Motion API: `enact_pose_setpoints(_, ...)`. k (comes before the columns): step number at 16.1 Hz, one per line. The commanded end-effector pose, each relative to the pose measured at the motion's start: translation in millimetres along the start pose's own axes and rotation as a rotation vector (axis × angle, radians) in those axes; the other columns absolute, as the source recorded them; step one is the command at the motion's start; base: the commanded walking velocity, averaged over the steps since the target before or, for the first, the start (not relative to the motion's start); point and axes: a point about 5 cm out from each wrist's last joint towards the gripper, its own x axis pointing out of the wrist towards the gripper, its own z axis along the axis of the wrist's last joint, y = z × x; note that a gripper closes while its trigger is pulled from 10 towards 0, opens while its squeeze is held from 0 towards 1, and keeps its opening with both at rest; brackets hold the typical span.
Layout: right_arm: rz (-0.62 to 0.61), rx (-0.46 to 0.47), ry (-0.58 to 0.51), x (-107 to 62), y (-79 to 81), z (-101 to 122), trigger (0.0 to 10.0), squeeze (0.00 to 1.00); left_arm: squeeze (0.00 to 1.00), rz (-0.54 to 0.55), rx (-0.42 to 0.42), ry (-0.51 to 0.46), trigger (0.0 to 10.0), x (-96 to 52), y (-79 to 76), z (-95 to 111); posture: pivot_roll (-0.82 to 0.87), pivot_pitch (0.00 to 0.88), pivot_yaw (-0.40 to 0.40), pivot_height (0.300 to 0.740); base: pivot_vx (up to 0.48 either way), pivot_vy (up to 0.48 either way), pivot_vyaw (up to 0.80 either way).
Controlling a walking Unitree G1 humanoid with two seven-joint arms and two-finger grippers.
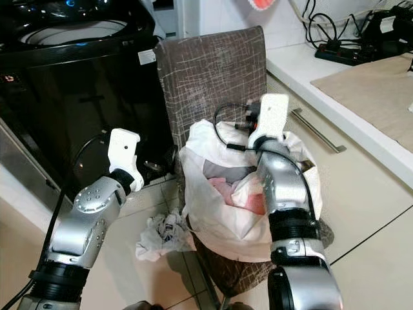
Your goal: Clothes washing
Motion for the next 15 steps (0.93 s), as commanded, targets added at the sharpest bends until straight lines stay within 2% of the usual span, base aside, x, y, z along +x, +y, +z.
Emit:
enact_pose_setpoints(1,-0.014,-0.068,0.027,-0.3,-2.2,-7.8,10.0,1.0,0.0,0.02,0.013,0.004,10.0,0.2,5.1,-0.7,-0.16,0.0,0.015,0.74,0.0,0.0,0.0)
enact_pose_setpoints(2,-0.027,-0.06,0.06,-0.3,-5.0,-14.0,10.0,1.0,0.0,0.018,0.018,0.006,10.0,0.3,5.8,-0.4,-0.16,0.0,0.022,0.74,0.0,0.0,0.0)
enact_pose_setpoints(4,-0.066,-0.164,0.081,-0.7,-17.8,-18.7,10.0,1.0,0.0,0.022,0.024,0.012,10.0,0.6,7.7,-1.3,-0.16,0.0,0.027,0.74,0.0,0.0,0.0)
enact_pose_setpoints(6,-0.092,-0.159,0.097,-1.2,-27.0,-23.3,10.0,1.0,0.0,0.021,0.034,0.014,10.0,1.1,8.4,-2.4,-0.17,0.0,0.03,0.74,0.0,0.0,0.0)
enact_pose_setpoints(8,-0.104,-0.137,0.109,-2.2,-28.4,-27.6,10.0,1.0,0.0,-0.028,0.195,-0.03,10.0,1.2,5.0,0.9,-0.17,0.0,0.036,0.74,0.0,0.0,0.0)
enact_pose_setpoints(9,-0.106,-0.127,0.113,-2.8,-27.7,-29.4,10.0,1.0,0.0,-0.059,0.22,-0.05,10.0,1.0,3.1,2.9,-0.17,0.0,0.038,0.74,0.0,0.0,0.0)
enact_pose_setpoints(10,-0.102,-0.093,0.137,-3.8,-26.5,-36.0,10.0,1.0,0.0,-0.166,0.304,-0.077,10.0,-0.1,-3.4,6.2,-0.18,0.0,0.041,0.74,0.0,0.0,0.0)
enact_pose_setpoints(11,-0.099,-0.043,0.162,-4.5,-25.5,-40.8,10.0,1.0,0.0,-0.284,0.337,-0.073,10.0,-2.8,-10.7,6.2,-0.18,0.0,0.041,0.74,0.0,0.0,0.0)
enact_pose_setpoints(13,-0.095,-0.015,0.175,-4.5,-25.4,-42.2,10.0,1.0,0.0,-0.396,0.341,-0.072,10.0,-5.9,-16.7,10.6,-0.18,0.0,0.045,0.74,0.0,0.0,0.0)
enact_pose_setpoints(15,-0.092,-0.04,0.164,-2.6,-27.7,-38.1,10.0,1.0,0.0,-0.439,0.325,-0.097,10.0,-5.0,-18.7,17.0,-0.18,0.0,0.048,0.74,0.0,0.0,0.0)
